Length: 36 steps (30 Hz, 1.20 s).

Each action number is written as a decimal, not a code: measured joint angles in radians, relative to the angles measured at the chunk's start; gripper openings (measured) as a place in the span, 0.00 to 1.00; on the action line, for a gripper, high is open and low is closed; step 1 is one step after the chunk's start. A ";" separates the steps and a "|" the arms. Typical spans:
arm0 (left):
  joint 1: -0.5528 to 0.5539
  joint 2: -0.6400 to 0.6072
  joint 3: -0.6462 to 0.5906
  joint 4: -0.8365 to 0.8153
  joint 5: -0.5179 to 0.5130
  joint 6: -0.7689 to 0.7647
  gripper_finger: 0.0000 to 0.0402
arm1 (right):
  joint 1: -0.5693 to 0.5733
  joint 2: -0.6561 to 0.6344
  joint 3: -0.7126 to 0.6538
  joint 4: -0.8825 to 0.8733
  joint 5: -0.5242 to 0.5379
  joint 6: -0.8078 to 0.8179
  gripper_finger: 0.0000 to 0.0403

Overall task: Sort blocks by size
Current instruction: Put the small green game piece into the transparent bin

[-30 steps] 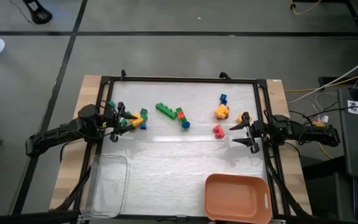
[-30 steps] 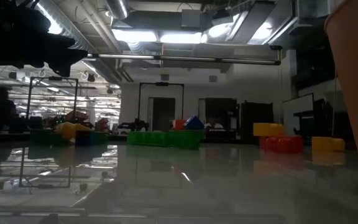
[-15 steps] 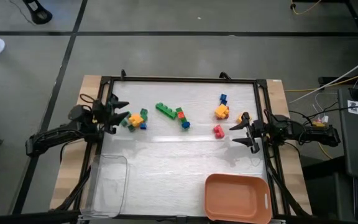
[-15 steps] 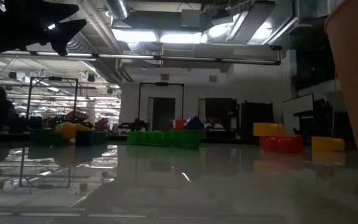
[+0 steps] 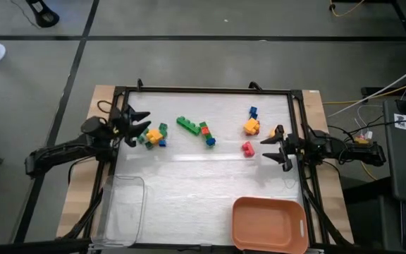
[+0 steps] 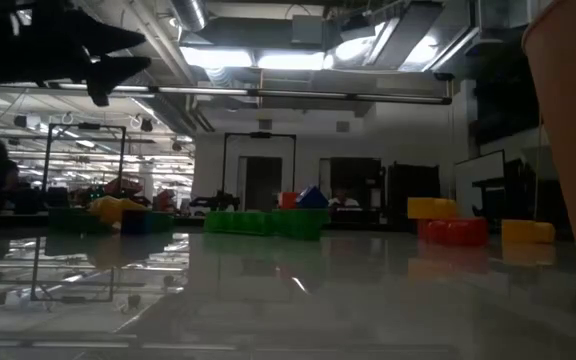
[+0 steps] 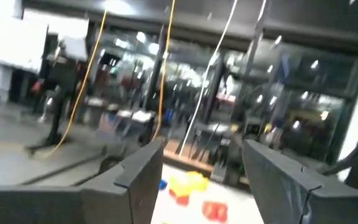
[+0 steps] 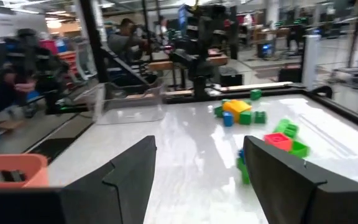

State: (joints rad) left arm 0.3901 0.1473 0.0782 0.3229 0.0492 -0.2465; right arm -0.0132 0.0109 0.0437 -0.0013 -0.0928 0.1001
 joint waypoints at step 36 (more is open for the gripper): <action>0.359 1.135 0.869 -1.618 -0.352 -0.361 0.52 | 0.000 0.000 0.000 -0.001 0.033 0.000 0.60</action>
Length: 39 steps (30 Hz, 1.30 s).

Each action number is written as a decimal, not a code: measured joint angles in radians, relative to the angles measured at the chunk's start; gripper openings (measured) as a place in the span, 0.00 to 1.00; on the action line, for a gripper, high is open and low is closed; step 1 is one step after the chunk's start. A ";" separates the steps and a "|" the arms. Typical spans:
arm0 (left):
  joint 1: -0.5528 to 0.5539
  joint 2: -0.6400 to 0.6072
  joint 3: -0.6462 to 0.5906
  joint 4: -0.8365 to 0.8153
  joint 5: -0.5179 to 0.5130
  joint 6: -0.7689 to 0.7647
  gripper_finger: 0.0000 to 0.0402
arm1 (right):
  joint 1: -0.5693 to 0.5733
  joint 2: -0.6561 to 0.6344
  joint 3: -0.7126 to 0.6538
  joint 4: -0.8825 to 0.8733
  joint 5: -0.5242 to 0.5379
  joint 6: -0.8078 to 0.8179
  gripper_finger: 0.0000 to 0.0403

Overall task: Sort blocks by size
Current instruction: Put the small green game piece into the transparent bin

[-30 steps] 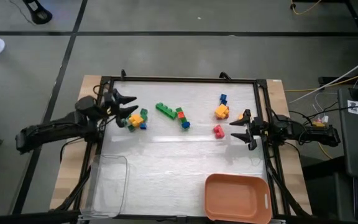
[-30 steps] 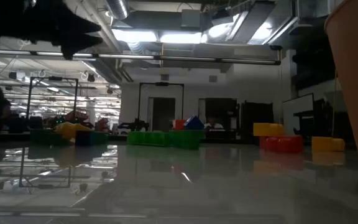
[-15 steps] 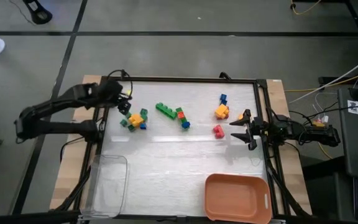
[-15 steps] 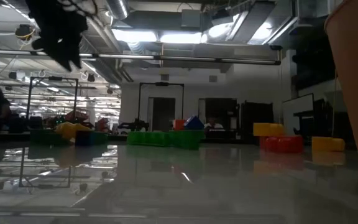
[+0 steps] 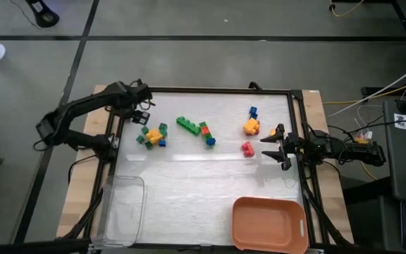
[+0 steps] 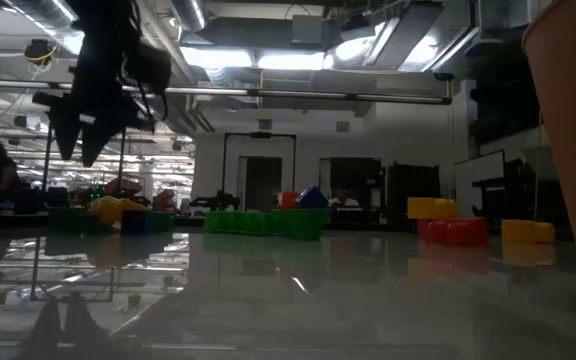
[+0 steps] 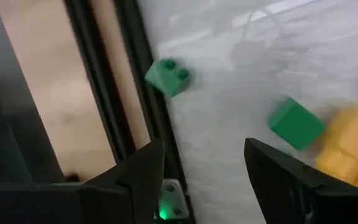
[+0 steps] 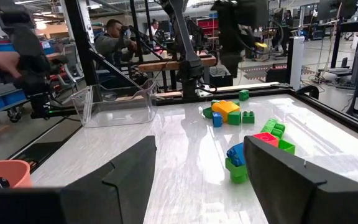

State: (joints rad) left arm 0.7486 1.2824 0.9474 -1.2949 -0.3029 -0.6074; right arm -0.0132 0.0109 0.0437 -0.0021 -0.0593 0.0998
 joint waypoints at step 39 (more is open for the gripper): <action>0.226 0.142 -0.074 0.088 0.168 -0.517 0.52 | 0.000 0.000 0.001 -0.047 0.004 0.000 0.60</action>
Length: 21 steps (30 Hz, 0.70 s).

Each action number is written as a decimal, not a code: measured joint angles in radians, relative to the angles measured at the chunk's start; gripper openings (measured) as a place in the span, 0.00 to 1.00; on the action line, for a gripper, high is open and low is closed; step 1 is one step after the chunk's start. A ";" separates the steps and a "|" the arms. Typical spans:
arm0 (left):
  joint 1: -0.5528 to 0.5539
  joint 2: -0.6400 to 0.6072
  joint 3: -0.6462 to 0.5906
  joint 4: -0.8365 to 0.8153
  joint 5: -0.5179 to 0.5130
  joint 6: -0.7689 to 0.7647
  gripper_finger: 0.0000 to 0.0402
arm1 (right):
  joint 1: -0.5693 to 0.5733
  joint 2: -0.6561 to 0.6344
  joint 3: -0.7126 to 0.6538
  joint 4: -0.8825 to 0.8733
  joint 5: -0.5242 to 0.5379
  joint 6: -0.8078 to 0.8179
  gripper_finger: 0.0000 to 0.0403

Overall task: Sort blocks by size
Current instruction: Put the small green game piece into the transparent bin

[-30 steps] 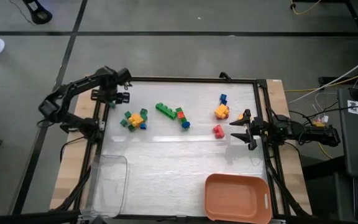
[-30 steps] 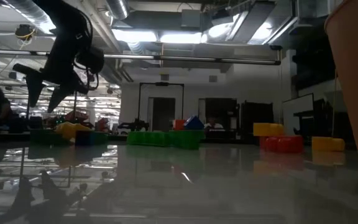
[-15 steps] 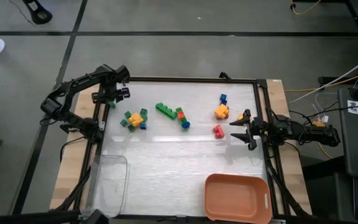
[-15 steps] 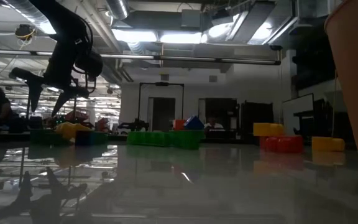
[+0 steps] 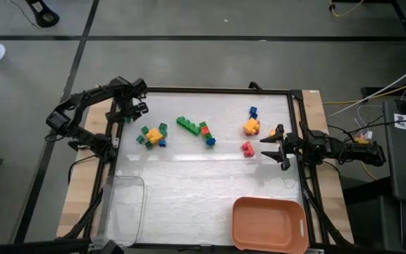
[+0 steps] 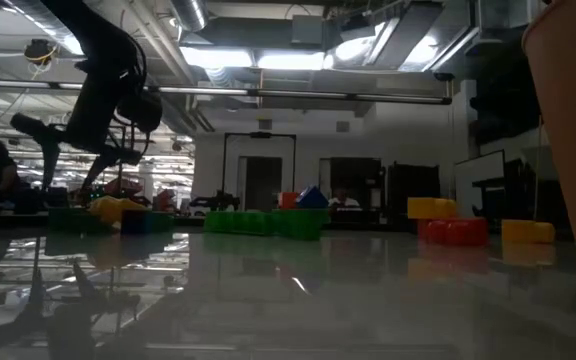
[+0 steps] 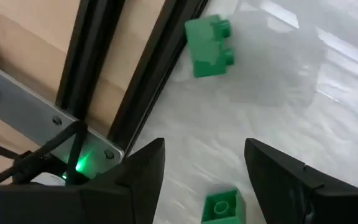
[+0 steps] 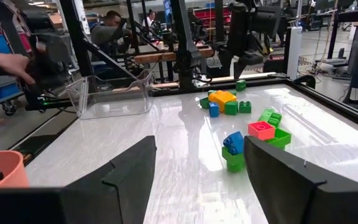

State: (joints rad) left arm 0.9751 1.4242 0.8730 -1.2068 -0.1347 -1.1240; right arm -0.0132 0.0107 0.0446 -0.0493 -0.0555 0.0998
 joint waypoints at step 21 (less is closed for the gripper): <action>0.085 0.000 -0.082 0.202 -0.076 -0.015 0.52 | 0.000 0.000 0.000 -0.006 0.034 0.000 0.60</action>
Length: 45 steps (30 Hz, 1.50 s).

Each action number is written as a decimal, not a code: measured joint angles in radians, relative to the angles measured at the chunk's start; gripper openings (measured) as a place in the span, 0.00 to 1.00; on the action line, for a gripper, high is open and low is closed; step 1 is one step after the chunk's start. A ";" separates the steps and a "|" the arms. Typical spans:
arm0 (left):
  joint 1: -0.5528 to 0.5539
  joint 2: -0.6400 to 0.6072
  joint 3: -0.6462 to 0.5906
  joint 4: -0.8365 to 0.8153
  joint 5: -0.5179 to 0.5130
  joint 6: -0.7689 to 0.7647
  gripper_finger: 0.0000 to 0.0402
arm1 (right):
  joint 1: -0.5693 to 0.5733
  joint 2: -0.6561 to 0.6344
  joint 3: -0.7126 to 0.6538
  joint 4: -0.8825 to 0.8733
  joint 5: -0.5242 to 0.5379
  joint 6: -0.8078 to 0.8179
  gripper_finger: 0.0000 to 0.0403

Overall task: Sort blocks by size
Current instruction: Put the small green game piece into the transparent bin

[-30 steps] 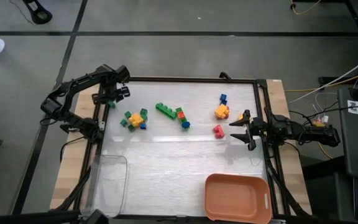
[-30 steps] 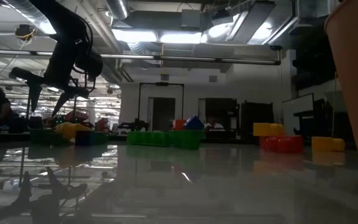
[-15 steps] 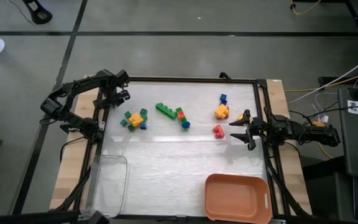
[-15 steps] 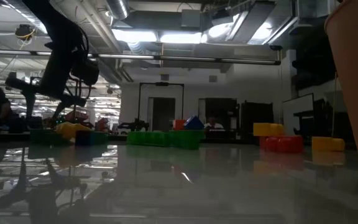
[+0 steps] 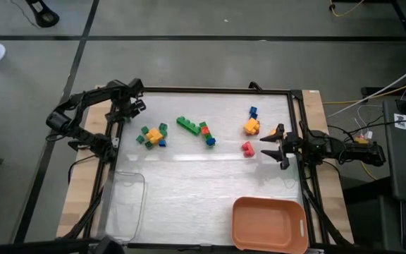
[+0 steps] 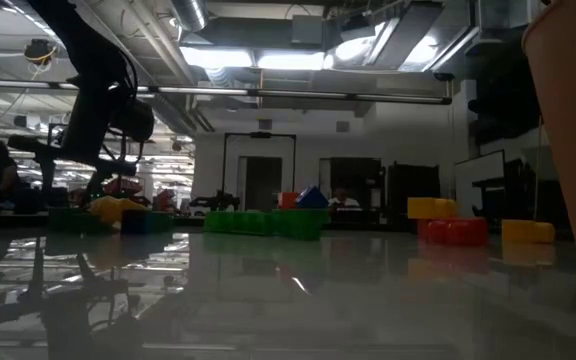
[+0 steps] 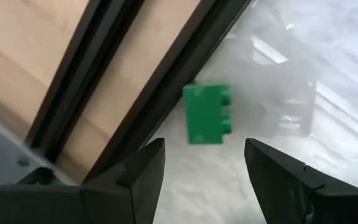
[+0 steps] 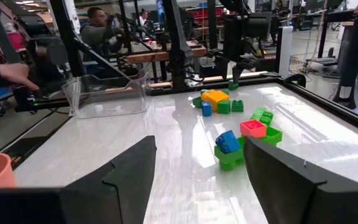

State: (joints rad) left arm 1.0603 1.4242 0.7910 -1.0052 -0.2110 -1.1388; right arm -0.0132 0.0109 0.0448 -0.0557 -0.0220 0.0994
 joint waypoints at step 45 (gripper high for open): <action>0.014 0.102 0.020 0.171 -0.001 0.318 0.18 | 0.000 0.000 -0.001 0.002 0.007 0.000 0.60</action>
State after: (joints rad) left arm 1.0744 1.5264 0.8109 -0.8340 -0.2116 -0.8209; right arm -0.0132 0.0109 0.0437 -0.0542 -0.0147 0.0994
